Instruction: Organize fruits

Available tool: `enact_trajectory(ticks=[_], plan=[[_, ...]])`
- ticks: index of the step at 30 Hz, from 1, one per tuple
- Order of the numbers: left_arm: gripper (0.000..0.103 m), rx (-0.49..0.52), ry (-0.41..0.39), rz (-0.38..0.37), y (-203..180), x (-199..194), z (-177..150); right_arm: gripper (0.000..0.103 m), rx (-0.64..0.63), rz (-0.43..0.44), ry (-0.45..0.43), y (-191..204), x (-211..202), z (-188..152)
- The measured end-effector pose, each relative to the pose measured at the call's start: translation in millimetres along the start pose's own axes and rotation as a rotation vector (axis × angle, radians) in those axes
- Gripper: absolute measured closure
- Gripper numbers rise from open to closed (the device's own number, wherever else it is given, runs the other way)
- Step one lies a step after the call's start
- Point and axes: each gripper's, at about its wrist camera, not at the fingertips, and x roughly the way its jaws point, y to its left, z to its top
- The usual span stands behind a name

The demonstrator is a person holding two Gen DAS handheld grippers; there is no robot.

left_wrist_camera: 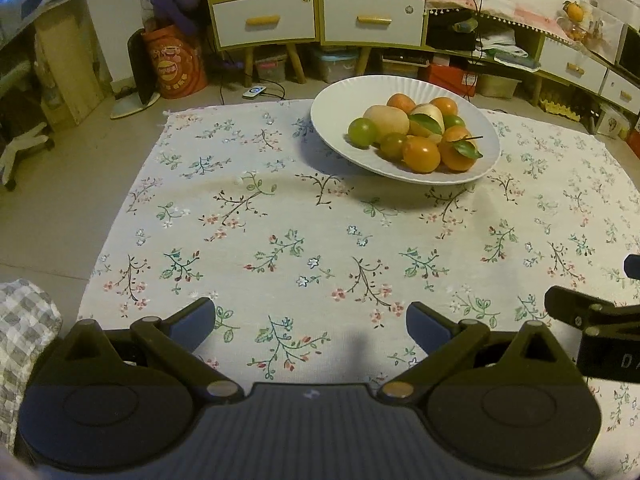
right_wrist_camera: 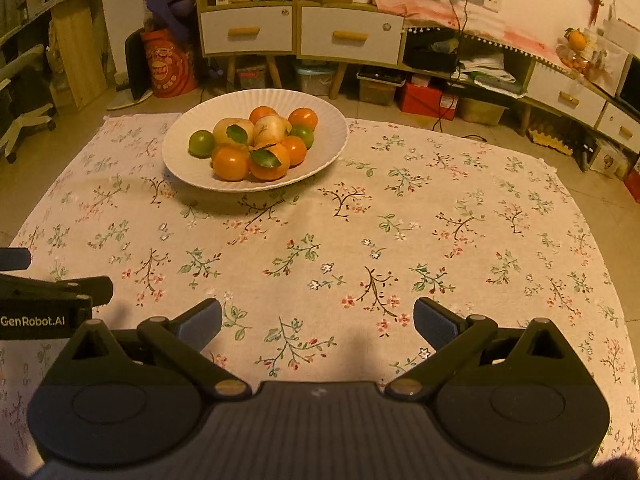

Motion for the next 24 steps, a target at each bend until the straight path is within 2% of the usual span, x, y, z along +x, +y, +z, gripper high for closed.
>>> enact_trajectory(ticks=[24], plan=[[0.008, 0.004, 0.015, -0.020, -2.9, 1.9, -2.6, 0.000, -0.011, -0.007, 0.008, 1.7, 1.8, -0.4]])
